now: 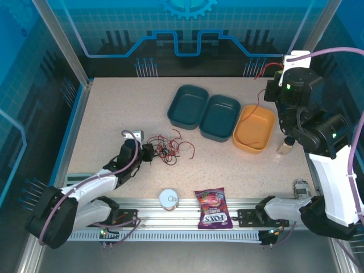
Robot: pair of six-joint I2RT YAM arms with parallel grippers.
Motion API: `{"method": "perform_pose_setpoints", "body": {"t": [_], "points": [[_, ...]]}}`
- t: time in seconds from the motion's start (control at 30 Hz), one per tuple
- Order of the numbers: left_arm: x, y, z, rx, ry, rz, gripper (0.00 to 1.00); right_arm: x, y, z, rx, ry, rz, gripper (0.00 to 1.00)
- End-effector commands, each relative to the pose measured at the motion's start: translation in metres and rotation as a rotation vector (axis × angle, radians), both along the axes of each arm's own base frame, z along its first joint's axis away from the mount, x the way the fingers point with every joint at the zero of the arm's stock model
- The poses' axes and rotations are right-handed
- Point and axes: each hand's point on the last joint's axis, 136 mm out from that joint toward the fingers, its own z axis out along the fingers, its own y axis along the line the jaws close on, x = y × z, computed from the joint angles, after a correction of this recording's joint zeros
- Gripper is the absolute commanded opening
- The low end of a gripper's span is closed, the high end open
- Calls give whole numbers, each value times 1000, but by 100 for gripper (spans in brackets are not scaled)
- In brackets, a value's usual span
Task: Untangle the cables
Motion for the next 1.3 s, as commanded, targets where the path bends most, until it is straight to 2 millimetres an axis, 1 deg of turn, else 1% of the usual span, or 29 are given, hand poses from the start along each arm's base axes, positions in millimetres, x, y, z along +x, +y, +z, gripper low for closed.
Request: {"method": "perform_pose_setpoints", "body": {"t": [0.0, 0.1, 0.3, 0.43, 0.6, 0.67, 0.77, 0.9, 1.1, 1.27], "points": [[-1, -4, 12, -27, -18, -28, 27, 4, -20, 12, -24, -50, -81, 0], [-5, -5, 15, -34, -8, -36, 33, 17, -23, 2, -4, -20, -79, 0], [-14, -4, 27, -32, -4, -56, 52, 40, -22, -17, 40, 44, -57, 0], [-20, -2, 35, -42, -10, -55, 63, 54, -29, -32, 49, 85, -79, 0], [-25, 2, 45, -49, -22, -46, 87, 69, -41, -51, 76, 128, -98, 0], [-27, 3, 49, -53, -24, -42, 99, 75, -45, -58, 91, 139, -99, 0], [-28, 4, 55, -58, -35, -35, 99, 80, -55, -69, 111, 158, -121, 0], [-28, 8, 61, -57, -44, -13, 99, 89, -64, -84, 144, 187, -125, 0], [-27, 9, 67, -61, -53, -3, 99, 100, -75, -120, 171, 272, -152, 0], [-26, 10, 73, -59, -59, 2, 99, 96, -85, -151, 190, 352, -201, 0]]}}
